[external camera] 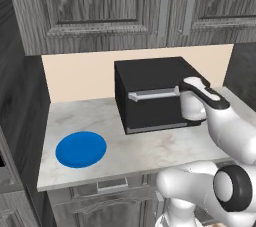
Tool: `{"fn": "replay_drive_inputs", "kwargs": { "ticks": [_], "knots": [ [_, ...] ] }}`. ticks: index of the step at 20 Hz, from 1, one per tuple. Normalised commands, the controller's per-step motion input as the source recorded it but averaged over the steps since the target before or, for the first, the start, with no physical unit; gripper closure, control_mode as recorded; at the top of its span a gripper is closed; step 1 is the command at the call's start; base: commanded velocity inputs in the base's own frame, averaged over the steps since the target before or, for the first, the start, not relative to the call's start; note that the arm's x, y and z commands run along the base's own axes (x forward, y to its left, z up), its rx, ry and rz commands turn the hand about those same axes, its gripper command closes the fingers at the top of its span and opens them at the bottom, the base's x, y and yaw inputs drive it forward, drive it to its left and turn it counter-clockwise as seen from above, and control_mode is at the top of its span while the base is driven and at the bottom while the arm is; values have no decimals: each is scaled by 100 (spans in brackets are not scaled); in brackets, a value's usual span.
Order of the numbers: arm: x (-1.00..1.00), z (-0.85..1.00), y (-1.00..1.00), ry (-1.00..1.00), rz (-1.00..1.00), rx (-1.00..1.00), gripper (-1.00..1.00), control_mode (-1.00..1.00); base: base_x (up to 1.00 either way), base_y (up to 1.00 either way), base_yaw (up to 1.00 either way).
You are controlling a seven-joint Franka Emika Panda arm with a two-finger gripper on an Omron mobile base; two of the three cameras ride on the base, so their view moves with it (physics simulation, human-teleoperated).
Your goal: Pull the toaster oven rack outwards. Pick up the baguette from the plate and place it on the toaster oven rack. Close the toaster oven door fully and set the temperature to the lowest setting.
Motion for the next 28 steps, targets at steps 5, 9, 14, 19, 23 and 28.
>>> {"fn": "replay_drive_inputs", "kwargs": {
  "ticks": [5, 9, 14, 19, 23, 28],
  "knots": [
    [-21, 99, 0, 4, 0, -2, -100, -100, 0, 0, 0],
    [-2, 100, 0, 6, 0, -1, -100, -100, 0, 0, 0],
    [-8, 58, 0, 6, -1, 0, -100, -100, 0, 0, 0],
    [-22, 14, 0, 2, 0, 0, -100, -100, 0, 0, 0],
    [-42, 16, 0, 6, 0, 0, -100, -100, 0, 0, 0],
    [-27, 28, -1, 9, 0, 0, -100, -100, 0, 0, 0]
  ]
}}
